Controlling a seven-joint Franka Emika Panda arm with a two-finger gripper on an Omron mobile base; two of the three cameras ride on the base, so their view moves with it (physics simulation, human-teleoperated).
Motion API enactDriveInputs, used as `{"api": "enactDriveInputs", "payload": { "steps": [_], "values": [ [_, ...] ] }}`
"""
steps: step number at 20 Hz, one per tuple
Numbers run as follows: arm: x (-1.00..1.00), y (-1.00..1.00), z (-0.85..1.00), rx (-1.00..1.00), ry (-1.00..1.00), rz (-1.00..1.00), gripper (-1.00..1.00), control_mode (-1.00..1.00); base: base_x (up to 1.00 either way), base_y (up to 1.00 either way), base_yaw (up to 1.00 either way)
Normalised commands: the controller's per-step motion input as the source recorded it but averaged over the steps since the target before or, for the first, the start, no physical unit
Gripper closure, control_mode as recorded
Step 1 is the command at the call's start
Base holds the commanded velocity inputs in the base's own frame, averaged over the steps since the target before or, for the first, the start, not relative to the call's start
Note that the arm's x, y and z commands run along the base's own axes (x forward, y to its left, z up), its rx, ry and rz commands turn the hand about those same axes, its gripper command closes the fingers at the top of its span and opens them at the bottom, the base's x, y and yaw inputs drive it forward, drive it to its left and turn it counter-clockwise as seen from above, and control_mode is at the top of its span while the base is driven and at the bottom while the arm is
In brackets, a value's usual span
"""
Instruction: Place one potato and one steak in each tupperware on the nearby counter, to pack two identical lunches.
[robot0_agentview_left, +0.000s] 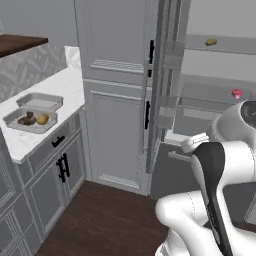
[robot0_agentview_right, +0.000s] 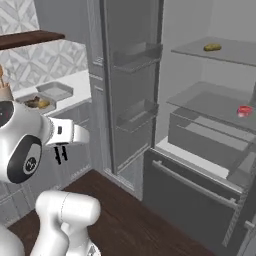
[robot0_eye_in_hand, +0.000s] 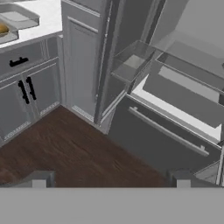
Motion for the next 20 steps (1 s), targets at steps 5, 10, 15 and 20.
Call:
{"api": "enactDriveInputs", "payload": {
  "steps": [5,10,15,20],
  "values": [
    [0.00,0.00,0.00,0.00,0.00,0.00,-1.00,1.00,0.09,-0.37,-0.59],
    [0.00,0.00,0.00,0.00,0.00,0.00,-1.00,1.00,0.44,-0.20,-0.49],
    [0.00,0.00,0.00,0.00,0.00,0.00,-1.00,1.00,0.70,0.00,-0.35],
    [0.00,0.00,0.00,0.00,0.00,0.00,-1.00,1.00,0.97,0.00,-0.30]
  ]
}}
